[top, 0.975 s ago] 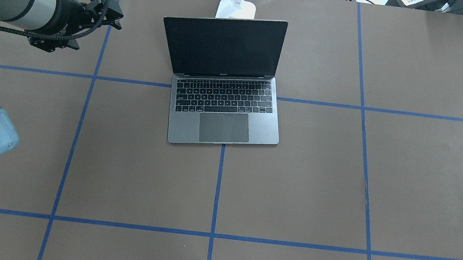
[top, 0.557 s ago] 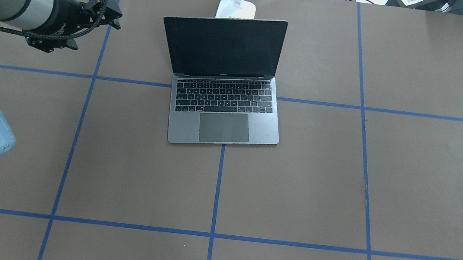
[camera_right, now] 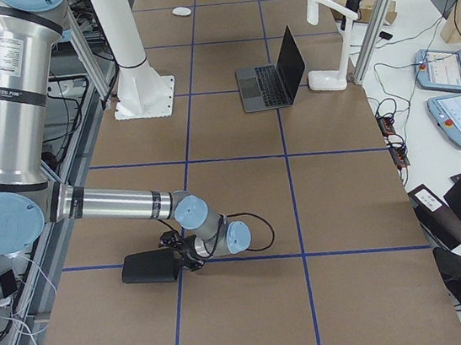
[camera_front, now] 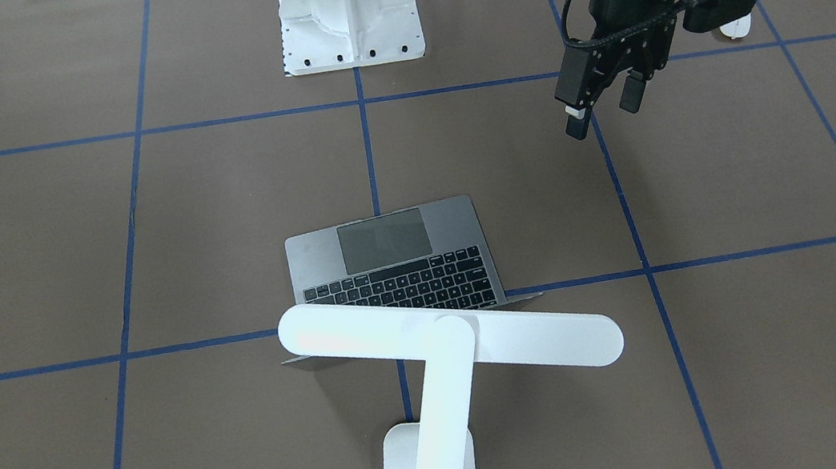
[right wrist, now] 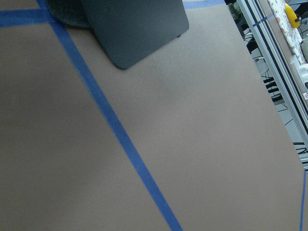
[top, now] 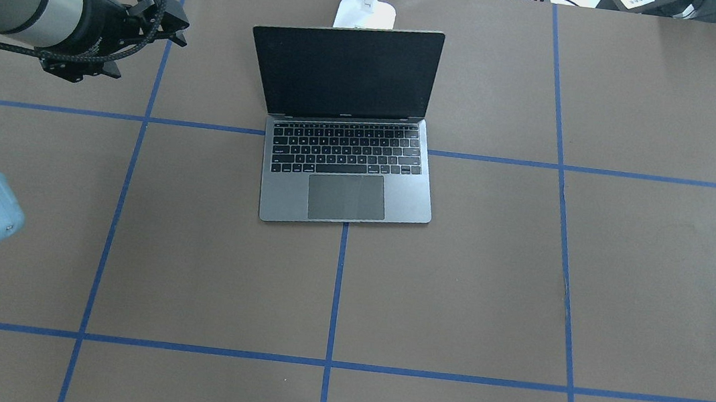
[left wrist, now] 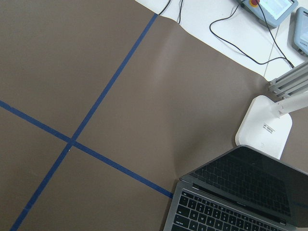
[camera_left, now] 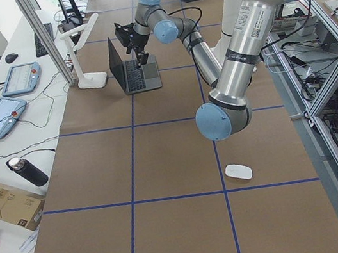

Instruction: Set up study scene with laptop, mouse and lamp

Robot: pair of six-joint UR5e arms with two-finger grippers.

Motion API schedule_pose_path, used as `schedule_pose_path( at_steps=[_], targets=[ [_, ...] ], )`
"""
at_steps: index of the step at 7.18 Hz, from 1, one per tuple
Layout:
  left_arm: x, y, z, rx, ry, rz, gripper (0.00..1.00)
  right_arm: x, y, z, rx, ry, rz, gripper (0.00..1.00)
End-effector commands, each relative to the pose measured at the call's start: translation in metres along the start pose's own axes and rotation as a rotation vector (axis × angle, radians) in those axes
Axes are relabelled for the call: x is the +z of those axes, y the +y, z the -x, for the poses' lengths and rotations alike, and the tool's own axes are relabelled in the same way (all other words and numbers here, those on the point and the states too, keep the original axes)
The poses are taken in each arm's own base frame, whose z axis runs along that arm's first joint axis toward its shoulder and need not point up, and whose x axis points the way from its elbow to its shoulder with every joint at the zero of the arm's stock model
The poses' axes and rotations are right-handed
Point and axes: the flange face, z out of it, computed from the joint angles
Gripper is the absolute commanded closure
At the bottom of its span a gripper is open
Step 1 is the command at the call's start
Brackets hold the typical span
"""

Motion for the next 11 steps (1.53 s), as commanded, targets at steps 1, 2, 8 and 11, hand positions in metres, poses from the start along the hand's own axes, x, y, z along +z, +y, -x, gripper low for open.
schedule_pose_path(
  at_steps=[1, 2, 8, 11],
  targets=[
    [0.000, 0.002, -0.001, 0.002, 0.001, 0.002, 0.00, 0.003, 0.005, 0.000, 0.003, -0.001, 0.010, 0.02],
    [0.001, 0.002, 0.000, 0.002, -0.001, 0.002, 0.00, 0.003, 0.005, 0.000, 0.004, -0.003, 0.012, 0.02],
    [0.001, 0.002, -0.001, 0.002, 0.001, 0.000, 0.00, 0.003, 0.006, -0.003, -0.018, 0.018, 0.025, 0.02],
    [-0.004, 0.004, -0.003, 0.005, 0.011, 0.001, 0.00, 0.010, 0.015, -0.009, 0.007, 0.001, 0.024, 0.02]
  ],
)
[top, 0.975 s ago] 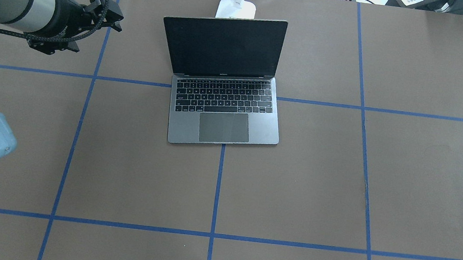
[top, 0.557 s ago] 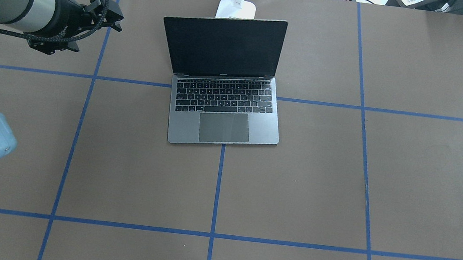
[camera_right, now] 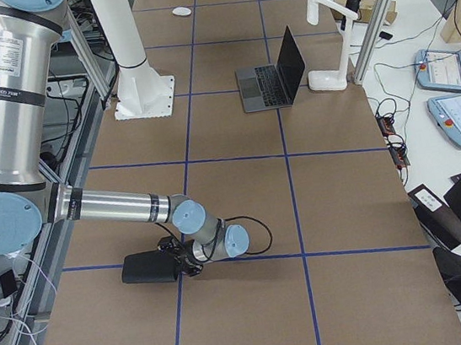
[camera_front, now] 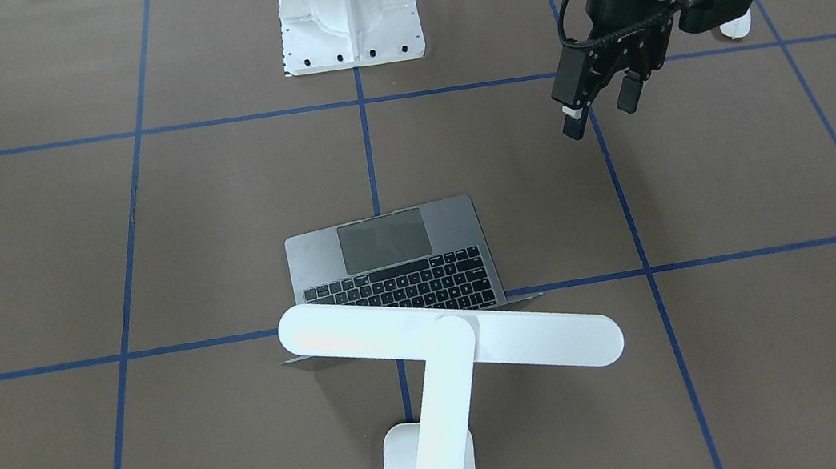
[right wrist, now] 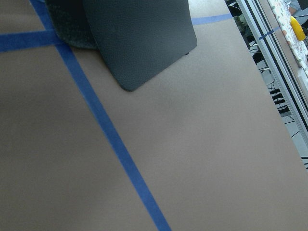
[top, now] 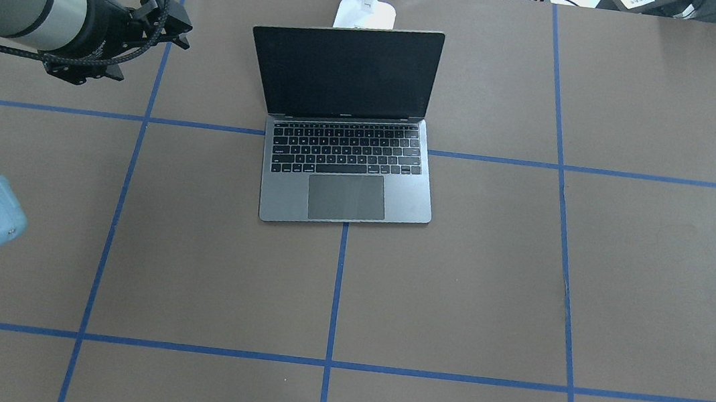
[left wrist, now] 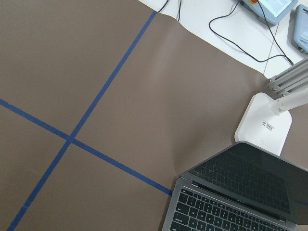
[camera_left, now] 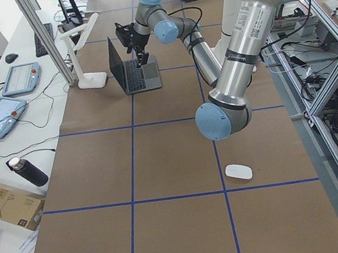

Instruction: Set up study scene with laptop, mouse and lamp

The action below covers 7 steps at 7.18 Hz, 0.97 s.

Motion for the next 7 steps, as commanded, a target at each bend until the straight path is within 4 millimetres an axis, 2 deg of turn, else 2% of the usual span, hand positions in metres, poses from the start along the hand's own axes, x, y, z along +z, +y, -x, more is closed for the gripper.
schedule_pose_path(
  at_steps=[1, 7],
  targets=[
    [-0.008, 0.002, 0.000, -0.001, -0.005, 0.001, 0.00, 0.004, 0.005, -0.002, 0.016, -0.011, -0.003, 0.02],
    [-0.018, 0.005, -0.003, 0.001, -0.004, 0.001, 0.00, 0.020, 0.019, 0.003, 0.063, -0.055, -0.074, 0.02]
  ],
)
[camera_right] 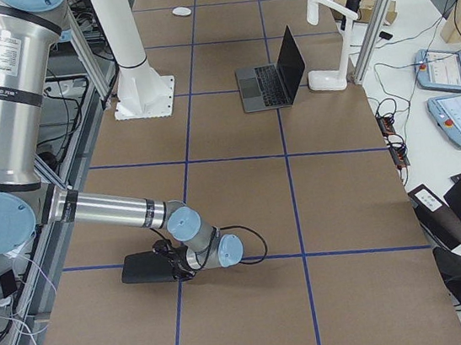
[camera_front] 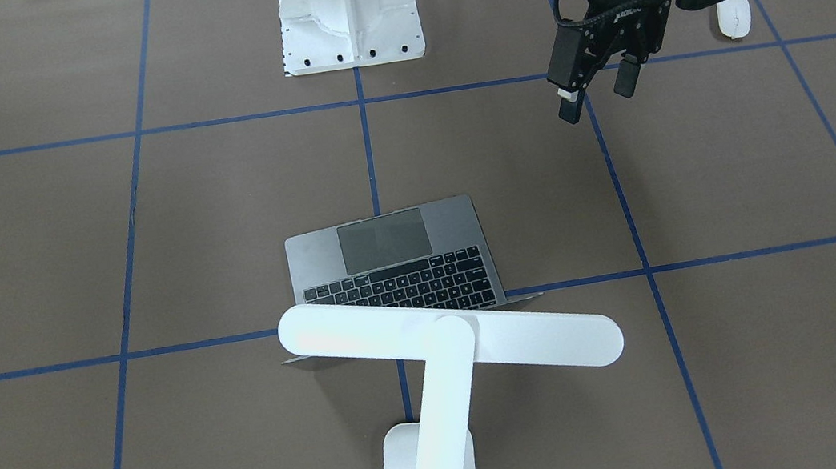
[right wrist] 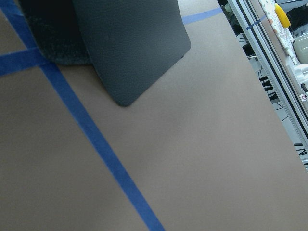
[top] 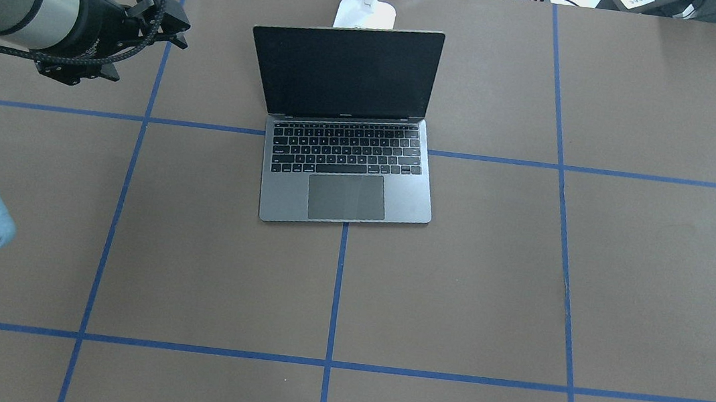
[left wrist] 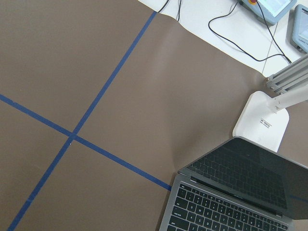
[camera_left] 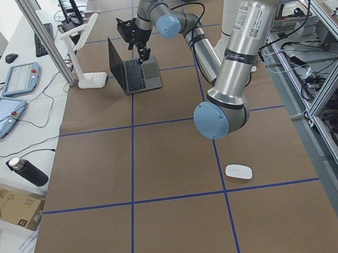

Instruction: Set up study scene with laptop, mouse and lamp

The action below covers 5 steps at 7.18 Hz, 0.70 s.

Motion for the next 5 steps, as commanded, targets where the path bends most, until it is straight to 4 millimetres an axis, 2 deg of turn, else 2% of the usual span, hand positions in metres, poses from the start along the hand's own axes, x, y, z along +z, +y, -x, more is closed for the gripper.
schedule_pose_path(
  at_steps=[1, 5],
  targets=[
    [-0.001, 0.000, 0.001, -0.002, -0.007, 0.000, 0.00, 0.003, 0.001, 0.002, 0.013, -0.012, -0.030, 0.02],
    [-0.002, 0.003, 0.000, 0.001, -0.006, 0.004, 0.00, 0.003, -0.010, 0.006, 0.027, -0.028, -0.083, 0.02]
  ],
)
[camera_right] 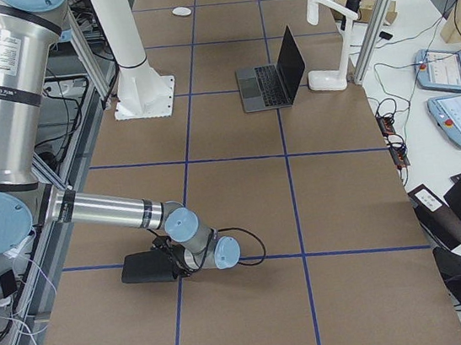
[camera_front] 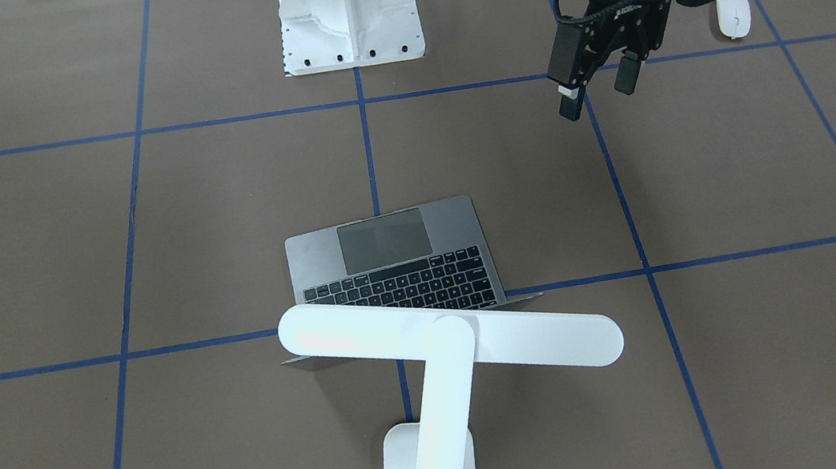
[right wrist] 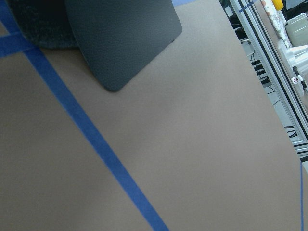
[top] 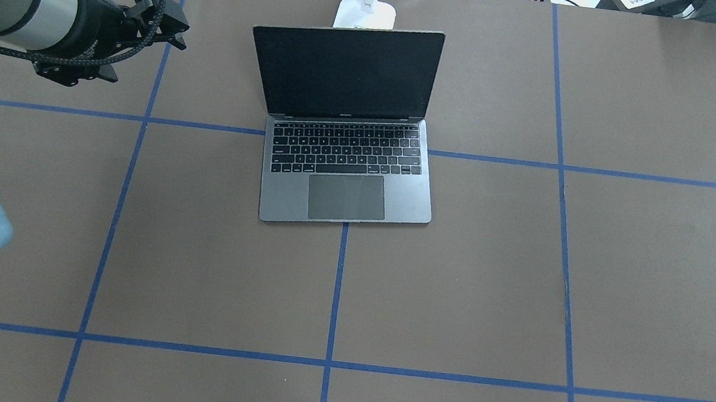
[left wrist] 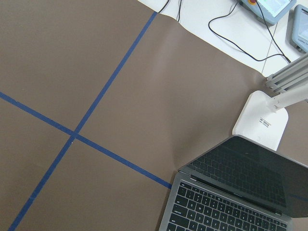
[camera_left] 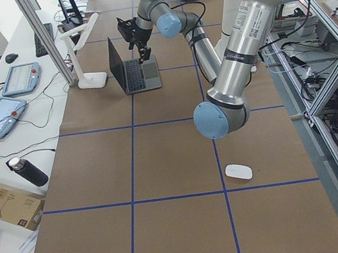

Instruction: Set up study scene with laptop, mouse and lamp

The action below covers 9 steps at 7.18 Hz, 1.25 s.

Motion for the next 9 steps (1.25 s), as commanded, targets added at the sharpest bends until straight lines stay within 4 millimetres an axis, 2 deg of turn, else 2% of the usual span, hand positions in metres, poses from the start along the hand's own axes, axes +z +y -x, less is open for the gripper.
schedule_pose_path(
  at_steps=[1, 4, 5, 6, 7, 8, 9],
  targets=[
    [0.0007, 0.0017, -0.0002, 0.002, -0.001, 0.002, 0.00, -0.0003, -0.0072, 0.0044, 0.011, -0.013, -0.028, 0.02],
    [0.0011, 0.0024, -0.0002, 0.003, -0.003, 0.003, 0.00, 0.0002, -0.0087, 0.0060, 0.013, -0.018, -0.036, 0.02],
    [0.0010, 0.0025, -0.0003, 0.003, -0.001, 0.004, 0.00, 0.0006, -0.0089, 0.0061, 0.013, -0.019, -0.035, 0.05],
    [0.0010, 0.0024, -0.0003, 0.003, -0.001, 0.003, 0.00, 0.0022, -0.0062, 0.0060, 0.018, -0.023, -0.040, 0.31],
    [0.0010, 0.0024, -0.0003, 0.003, -0.001, 0.003, 0.00, 0.0035, -0.0039, 0.0058, 0.023, -0.025, -0.041, 0.74],
    [0.0011, 0.0024, -0.0002, 0.003, -0.003, 0.003, 0.00, 0.0035, -0.0038, 0.0058, 0.021, -0.025, -0.039, 1.00],
    [0.0002, 0.0026, -0.0014, 0.003, 0.000, 0.003, 0.00, 0.0047, -0.0025, 0.0047, 0.022, -0.027, -0.037, 1.00]
  ],
)
